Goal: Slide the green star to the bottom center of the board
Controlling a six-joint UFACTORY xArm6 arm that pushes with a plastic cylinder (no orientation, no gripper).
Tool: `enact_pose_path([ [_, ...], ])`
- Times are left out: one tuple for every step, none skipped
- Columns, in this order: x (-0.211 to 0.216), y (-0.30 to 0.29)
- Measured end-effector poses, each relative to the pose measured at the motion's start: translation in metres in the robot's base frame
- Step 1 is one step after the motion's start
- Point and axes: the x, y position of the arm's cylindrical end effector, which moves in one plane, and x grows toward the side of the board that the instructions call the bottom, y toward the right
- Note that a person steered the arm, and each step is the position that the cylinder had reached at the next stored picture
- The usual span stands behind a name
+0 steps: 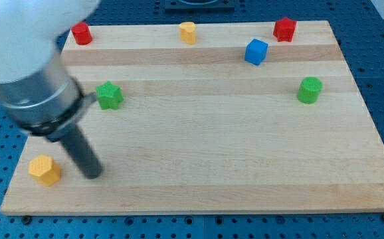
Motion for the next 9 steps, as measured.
enact_pose_path([
  [-0.005,0.03],
  [-0.016,0.03],
  [-0.038,0.046],
  [-0.07,0.064],
  [-0.113,0.064],
  [-0.156,0.064],
  [-0.2,0.06],
  [-0.216,0.007],
  [-0.209,-0.056],
])
